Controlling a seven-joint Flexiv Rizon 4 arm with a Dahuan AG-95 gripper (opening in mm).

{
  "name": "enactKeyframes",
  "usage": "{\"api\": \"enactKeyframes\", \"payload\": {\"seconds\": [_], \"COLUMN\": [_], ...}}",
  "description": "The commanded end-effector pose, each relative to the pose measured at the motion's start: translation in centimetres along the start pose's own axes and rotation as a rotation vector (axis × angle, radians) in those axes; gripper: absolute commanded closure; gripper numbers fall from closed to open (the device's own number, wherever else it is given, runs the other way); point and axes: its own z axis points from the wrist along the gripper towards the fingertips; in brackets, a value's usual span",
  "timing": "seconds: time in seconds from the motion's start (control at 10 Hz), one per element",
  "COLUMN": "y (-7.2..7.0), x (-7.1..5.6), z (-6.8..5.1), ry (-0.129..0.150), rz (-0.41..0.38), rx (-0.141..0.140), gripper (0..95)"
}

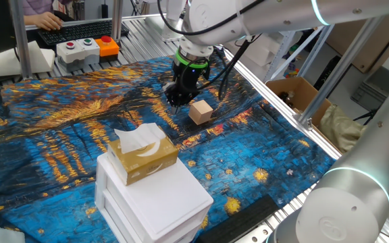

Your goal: Approach and touch the side of the small block

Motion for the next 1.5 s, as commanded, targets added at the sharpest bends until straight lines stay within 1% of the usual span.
{"api": "enactKeyframes", "payload": {"seconds": [0.1,0.3,0.5,0.6,0.8,1.0,1.2,1.5], "y": [-0.5,-1.2,-2.2,-2.4,-3.4,-3.9,-4.4,-5.2], "x": [-0.4,-1.1,-2.1,-2.3,-3.3,-3.8,-4.6,-6.1], "z": [0.0,0.0,0.0,0.0,0.4,0.9,1.6,2.0], "ry": [-0.003,-0.002,-0.002,-0.001,-0.002,-0.002,-0.002,-0.002], "rz": [0.000,-0.016,-0.042,-0.048,-0.071,-0.077,-0.090,-0.121], "rx": [0.003,0.002,0.004,0.003,0.002,0.002,0.002,0.002], "gripper": [95.0,95.0,95.0,95.0,95.0,95.0,95.0,95.0]}}
